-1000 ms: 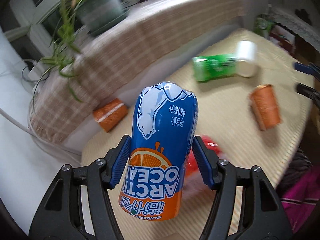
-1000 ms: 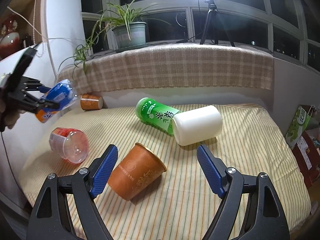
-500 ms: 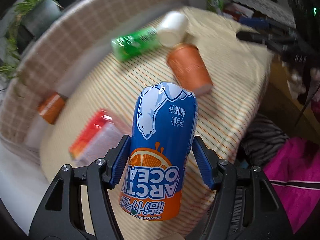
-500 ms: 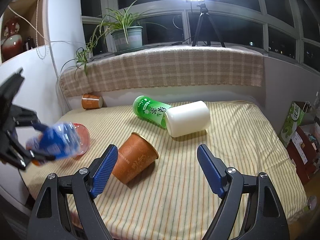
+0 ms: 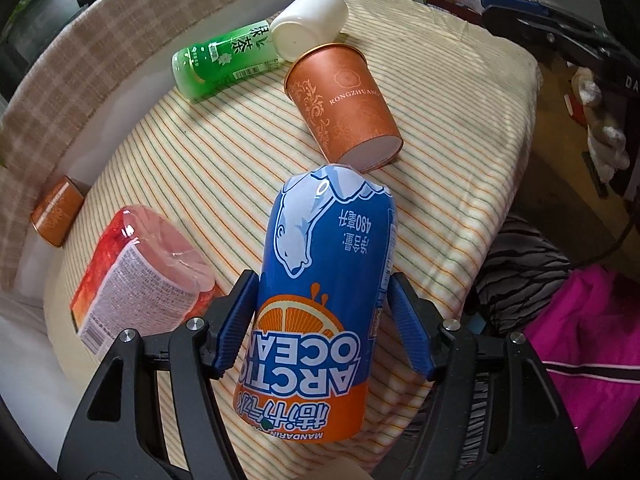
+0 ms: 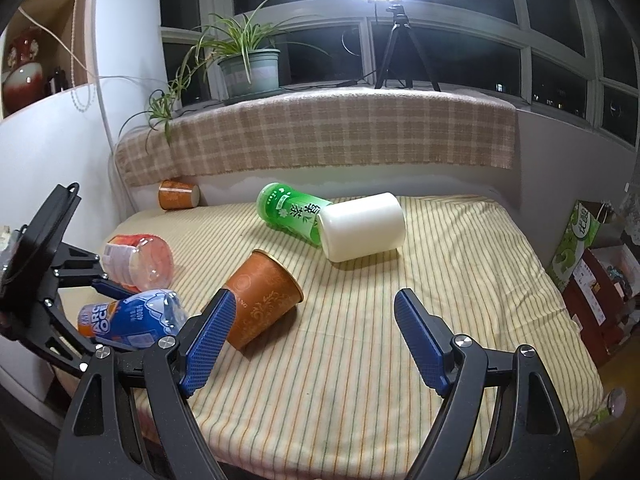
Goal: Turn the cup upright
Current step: 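Lift the blue can with the left tool, set it down, open, then bring the right tool to the blue can and close on it, then lift the blue can with the right tool and rotate it upright, then lower the upright can onto the bed and open the right tool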
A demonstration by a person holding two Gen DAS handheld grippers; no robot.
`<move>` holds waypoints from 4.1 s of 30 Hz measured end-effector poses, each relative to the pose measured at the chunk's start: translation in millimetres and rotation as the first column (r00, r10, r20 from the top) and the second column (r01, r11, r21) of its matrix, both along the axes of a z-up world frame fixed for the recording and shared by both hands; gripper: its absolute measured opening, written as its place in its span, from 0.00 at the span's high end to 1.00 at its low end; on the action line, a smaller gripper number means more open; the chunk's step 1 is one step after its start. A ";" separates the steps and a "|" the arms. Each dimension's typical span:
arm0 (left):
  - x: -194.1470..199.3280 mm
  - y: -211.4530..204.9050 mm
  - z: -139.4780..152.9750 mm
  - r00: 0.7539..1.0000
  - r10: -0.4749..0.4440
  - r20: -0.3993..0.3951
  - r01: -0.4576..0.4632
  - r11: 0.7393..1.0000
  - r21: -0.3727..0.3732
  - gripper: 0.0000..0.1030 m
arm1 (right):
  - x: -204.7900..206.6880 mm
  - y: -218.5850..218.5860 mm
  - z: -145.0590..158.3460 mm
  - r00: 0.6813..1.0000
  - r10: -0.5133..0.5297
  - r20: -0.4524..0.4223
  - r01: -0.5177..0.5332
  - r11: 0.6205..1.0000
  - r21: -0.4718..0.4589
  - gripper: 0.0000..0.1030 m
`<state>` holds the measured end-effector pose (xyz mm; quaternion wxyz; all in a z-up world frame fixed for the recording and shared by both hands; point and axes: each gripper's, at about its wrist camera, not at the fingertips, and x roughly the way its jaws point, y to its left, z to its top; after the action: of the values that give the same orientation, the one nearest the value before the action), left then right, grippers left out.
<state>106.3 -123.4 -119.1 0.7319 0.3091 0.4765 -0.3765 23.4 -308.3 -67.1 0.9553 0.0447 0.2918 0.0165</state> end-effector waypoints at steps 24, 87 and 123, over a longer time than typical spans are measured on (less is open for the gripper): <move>-42.3 106.9 50.0 0.940 0.339 0.045 -0.320 0.918 -0.233 0.23 | 29.5 100.9 15.3 0.731 0.656 -0.186 -0.679 0.677 -0.283 0.21; -105.9 165.6 32.2 0.801 0.595 -0.062 -0.566 0.721 -0.400 0.23 | 89.0 136.3 -41.2 0.925 0.379 0.035 -0.380 0.914 0.139 0.40; -96.9 126.8 55.4 0.754 0.655 0.051 -0.517 0.641 -0.567 0.23 | 1.5 106.7 -25.0 0.941 0.331 0.069 -0.334 0.942 0.034 0.32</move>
<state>9.4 3.4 -63.7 0.9234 -0.0283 0.3336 -0.1879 24.9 -201.6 -92.1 0.9462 0.0157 0.2648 0.1855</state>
